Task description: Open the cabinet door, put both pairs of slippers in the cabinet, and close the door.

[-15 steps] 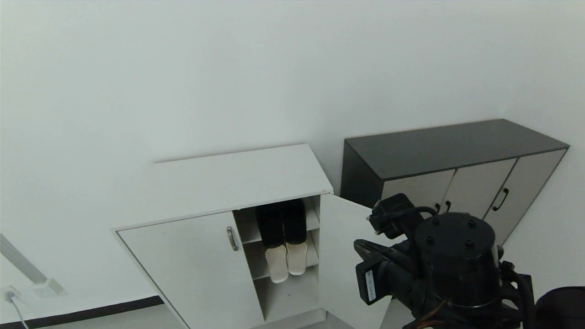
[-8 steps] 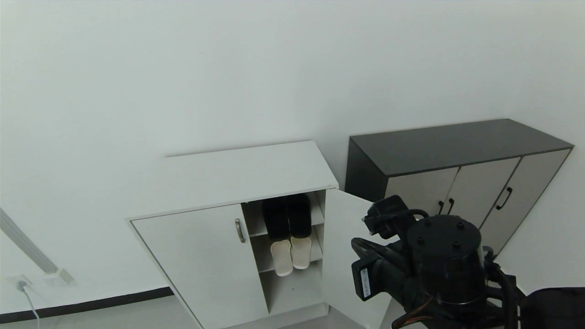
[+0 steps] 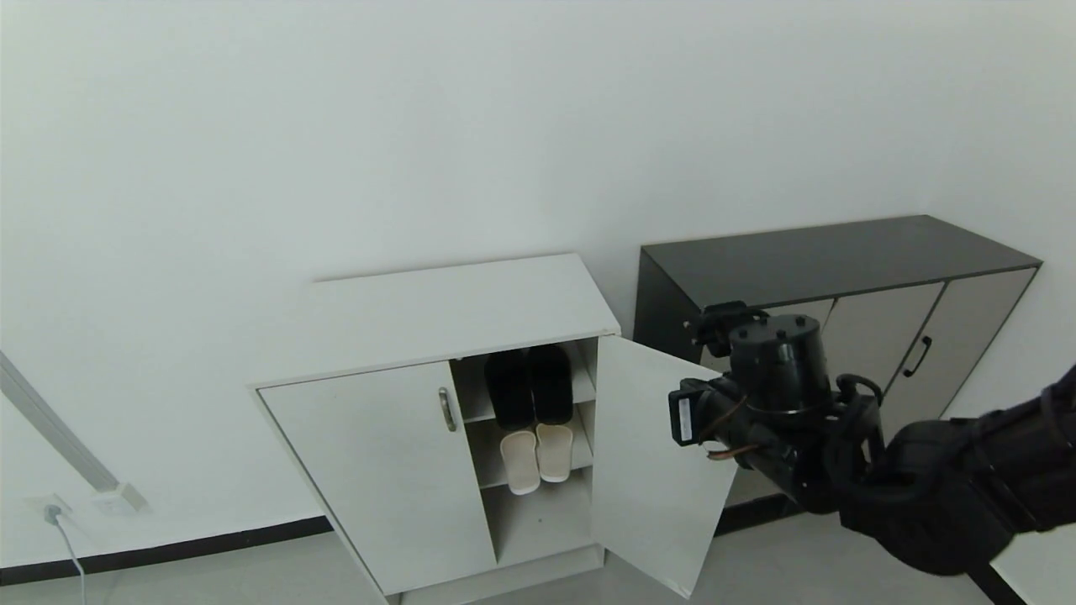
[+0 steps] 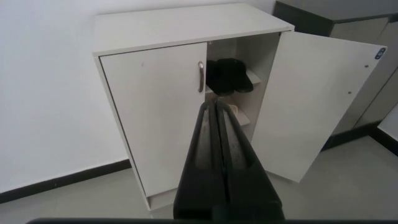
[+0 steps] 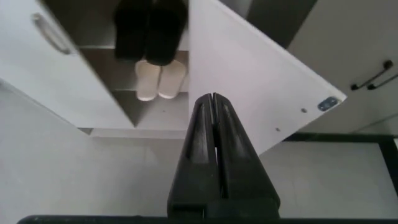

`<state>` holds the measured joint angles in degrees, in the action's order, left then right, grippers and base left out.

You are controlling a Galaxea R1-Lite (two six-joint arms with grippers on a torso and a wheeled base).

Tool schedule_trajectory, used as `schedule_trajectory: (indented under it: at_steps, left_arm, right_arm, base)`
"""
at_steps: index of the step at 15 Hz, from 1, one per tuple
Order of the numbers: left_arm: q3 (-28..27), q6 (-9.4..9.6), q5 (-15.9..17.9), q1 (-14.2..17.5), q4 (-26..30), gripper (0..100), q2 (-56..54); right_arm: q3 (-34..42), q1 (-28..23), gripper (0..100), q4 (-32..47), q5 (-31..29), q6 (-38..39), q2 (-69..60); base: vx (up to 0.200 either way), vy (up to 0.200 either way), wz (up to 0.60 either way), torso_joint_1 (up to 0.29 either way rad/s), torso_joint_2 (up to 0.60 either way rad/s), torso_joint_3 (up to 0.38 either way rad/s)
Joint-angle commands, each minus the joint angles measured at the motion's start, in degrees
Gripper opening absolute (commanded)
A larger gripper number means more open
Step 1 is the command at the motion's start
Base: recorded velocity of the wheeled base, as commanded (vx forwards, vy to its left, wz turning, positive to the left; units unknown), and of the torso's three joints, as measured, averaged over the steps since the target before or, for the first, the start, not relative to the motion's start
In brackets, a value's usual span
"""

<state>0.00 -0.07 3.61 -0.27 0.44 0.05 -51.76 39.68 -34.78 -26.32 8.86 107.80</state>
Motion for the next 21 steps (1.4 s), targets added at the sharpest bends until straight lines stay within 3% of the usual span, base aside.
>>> schedule_trajectory:
  at_steps: [1, 10, 21]
  left_arm:
    - [0.0, -0.01, 0.0, 0.0, 0.0, 0, 0.0]
    - [0.0, -0.19, -0.1, 0.0, 0.0, 0, 0.0]
    - [0.0, -0.1, -0.1, 0.0, 0.0, 0, 0.0]
  right_arm:
    - [-8.2, -5.9, 0, 5.2, 2.8, 0.5, 4.5]
    - [-27.0, -17.9, 0, 7.6, 5.6, 1.4, 20.8]
    - [-29.1, -20.1, 0, 7.5, 7.1, 2.6, 25.9]
  base:
    - [0.0, 0.0, 0.0, 0.0, 0.0, 0.0]
    - [0.0, 0.0, 0.0, 0.0, 0.0, 0.0]
    - [0.0, 0.0, 0.0, 0.0, 0.0, 0.0]
